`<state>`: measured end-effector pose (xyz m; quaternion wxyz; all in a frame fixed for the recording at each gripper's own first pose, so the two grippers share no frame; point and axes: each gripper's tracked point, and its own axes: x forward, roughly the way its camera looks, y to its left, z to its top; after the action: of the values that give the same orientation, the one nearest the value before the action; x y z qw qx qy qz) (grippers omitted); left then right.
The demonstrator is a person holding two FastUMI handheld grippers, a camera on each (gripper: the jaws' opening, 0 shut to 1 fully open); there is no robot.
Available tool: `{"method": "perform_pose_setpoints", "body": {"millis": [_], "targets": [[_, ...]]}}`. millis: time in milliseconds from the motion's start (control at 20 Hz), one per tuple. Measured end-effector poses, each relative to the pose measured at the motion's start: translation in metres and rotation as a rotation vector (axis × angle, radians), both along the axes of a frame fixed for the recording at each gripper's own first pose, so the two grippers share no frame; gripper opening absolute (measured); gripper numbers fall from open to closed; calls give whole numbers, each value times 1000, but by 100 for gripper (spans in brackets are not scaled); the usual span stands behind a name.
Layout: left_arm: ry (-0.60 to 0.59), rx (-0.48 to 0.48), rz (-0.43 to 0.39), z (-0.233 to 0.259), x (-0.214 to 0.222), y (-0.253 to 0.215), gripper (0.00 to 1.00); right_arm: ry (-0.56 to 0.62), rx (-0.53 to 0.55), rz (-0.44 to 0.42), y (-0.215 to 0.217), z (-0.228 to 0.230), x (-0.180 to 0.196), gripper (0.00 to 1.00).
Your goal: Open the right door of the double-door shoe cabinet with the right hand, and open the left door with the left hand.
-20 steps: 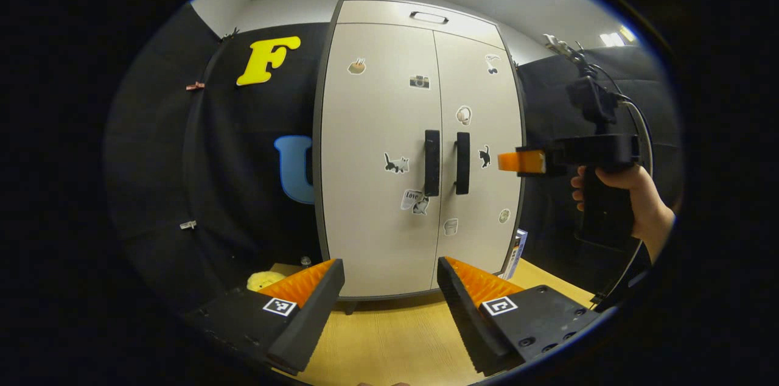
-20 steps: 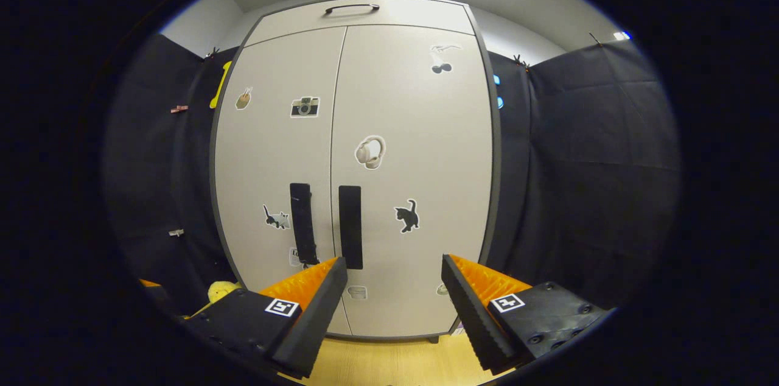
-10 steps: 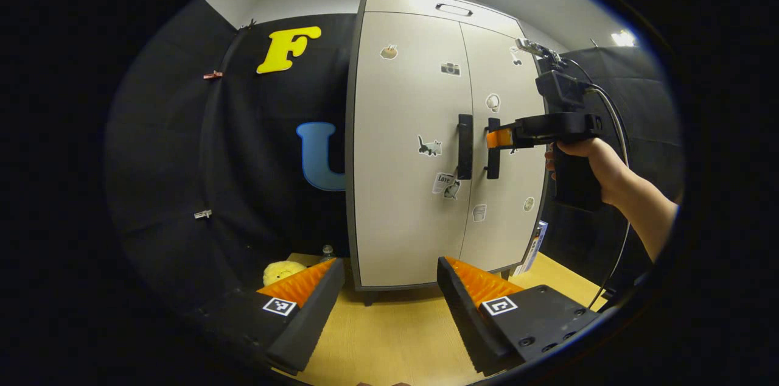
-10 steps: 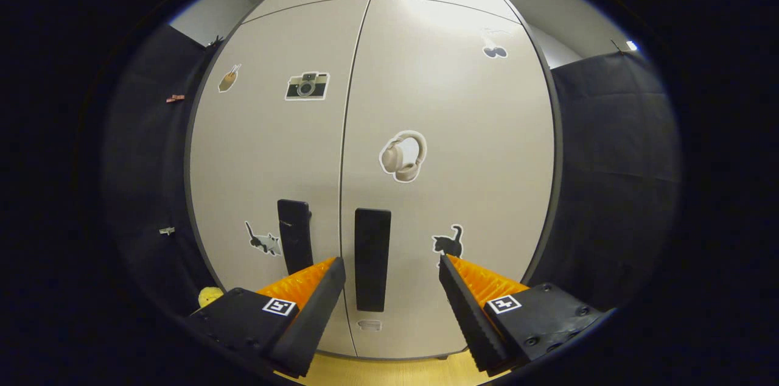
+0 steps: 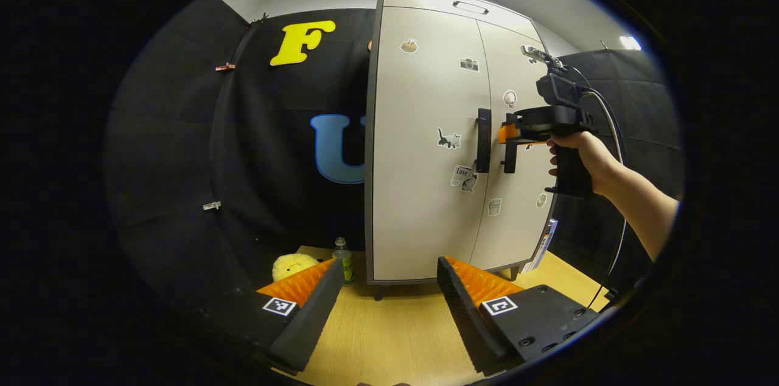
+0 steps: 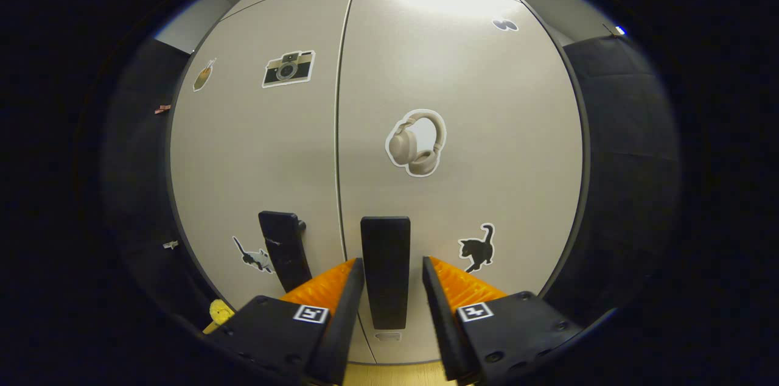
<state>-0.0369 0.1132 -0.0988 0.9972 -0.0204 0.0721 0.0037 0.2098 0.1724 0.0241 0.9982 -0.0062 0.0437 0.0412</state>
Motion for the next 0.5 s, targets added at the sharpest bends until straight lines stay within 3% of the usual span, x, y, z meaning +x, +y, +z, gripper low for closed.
{"method": "perform_pose_setpoints", "body": {"millis": [50,100,200,250,500], "targets": [[2,-12,2,-1,-1,0,95,8,4,6,2,-1,2,48],[3,-22,5,-1,-3,1,95,10,7,6,2,1,3,41],[6,-27,11,-3,-6,3,95,19,15,14,2,0,2,41],[6,-21,17,-3,-9,4,95,18,16,23,2,1,3,34],[14,-1,30,-5,-20,1,95,27,23,68,2,-1,1,23]]}}
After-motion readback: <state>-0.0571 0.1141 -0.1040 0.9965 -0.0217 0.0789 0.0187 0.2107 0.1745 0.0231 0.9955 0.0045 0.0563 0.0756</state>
